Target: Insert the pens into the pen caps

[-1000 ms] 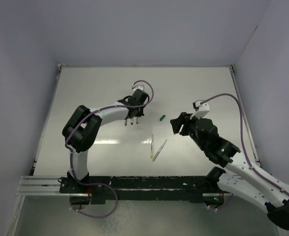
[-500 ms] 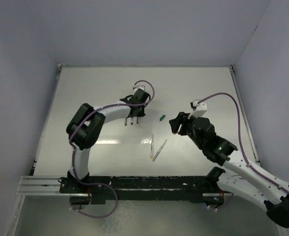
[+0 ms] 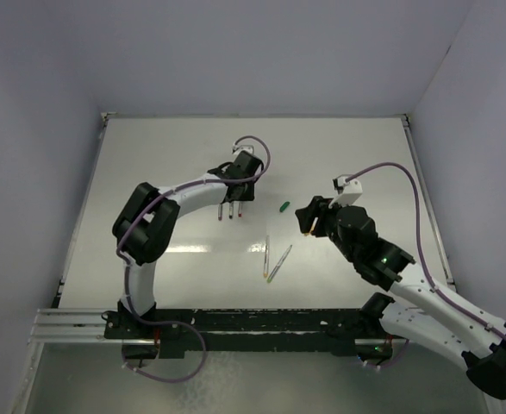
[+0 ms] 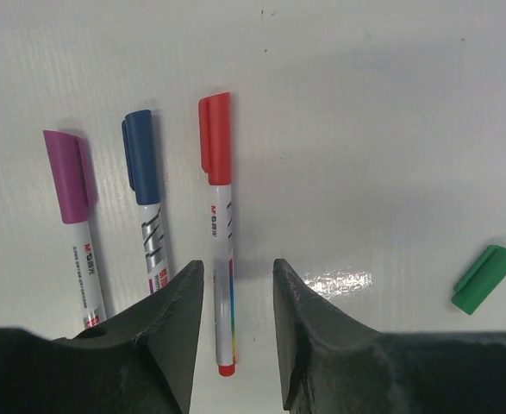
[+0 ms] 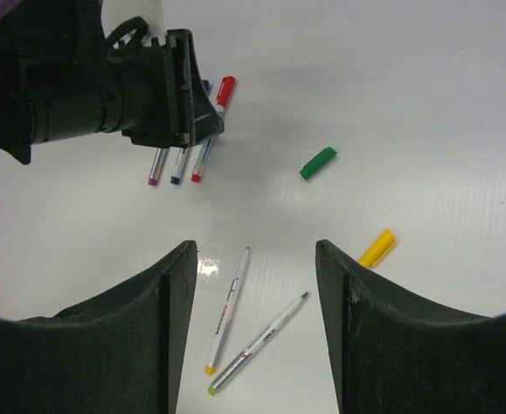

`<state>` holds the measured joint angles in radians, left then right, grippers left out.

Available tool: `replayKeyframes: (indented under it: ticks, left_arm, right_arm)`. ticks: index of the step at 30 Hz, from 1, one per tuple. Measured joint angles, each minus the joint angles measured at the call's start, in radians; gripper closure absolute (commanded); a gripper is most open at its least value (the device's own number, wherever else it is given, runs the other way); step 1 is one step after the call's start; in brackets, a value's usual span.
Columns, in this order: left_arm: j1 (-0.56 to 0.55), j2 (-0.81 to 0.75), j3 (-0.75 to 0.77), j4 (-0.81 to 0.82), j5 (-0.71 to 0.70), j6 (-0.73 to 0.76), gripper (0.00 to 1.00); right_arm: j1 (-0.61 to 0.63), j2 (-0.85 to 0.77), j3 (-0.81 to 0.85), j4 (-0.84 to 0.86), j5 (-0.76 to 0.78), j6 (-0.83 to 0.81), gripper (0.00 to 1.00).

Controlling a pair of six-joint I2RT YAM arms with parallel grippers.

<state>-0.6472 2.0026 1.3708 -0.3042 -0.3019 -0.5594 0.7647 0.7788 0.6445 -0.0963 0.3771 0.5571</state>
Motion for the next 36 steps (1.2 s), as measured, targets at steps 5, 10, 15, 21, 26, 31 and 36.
replayKeyframes:
  ticks: [5,10,15,21,26,31,36]
  left_arm:
    - [0.0,-0.064,0.002,-0.014,-0.008,0.007,0.57]
    - [-0.006,-0.156,-0.005,-0.01,-0.006,0.021,0.56]
    - [-0.053,-0.271,-0.071,-0.002,-0.01,0.027,0.55]
    - [-0.22,-0.356,-0.211,-0.023,-0.02,0.019,0.52]
    - [-0.304,-0.394,-0.308,-0.072,-0.006,-0.01,0.51]
    - [-0.367,-0.416,-0.33,-0.108,-0.013,-0.053,0.5]
    - [-0.436,-0.402,-0.329,-0.111,-0.017,-0.085,0.47]
  right_arm:
    - [0.0,-0.002,-0.014,0.006,0.0,0.0,0.41]
    - [0.0,-0.003,-0.015,0.006,0.007,0.001,0.41]
    - [0.0,-0.003,-0.015,-0.013,0.061,0.037,0.36]
    - [0.0,0.0,-0.015,-0.116,0.206,0.133,0.0]
    - [-0.001,0.034,-0.014,-0.153,0.275,0.141,0.0]
    - [-0.001,0.1,-0.014,-0.174,0.309,0.151,0.0]
    - [-0.001,0.103,-0.014,-0.18,0.32,0.167,0.0]
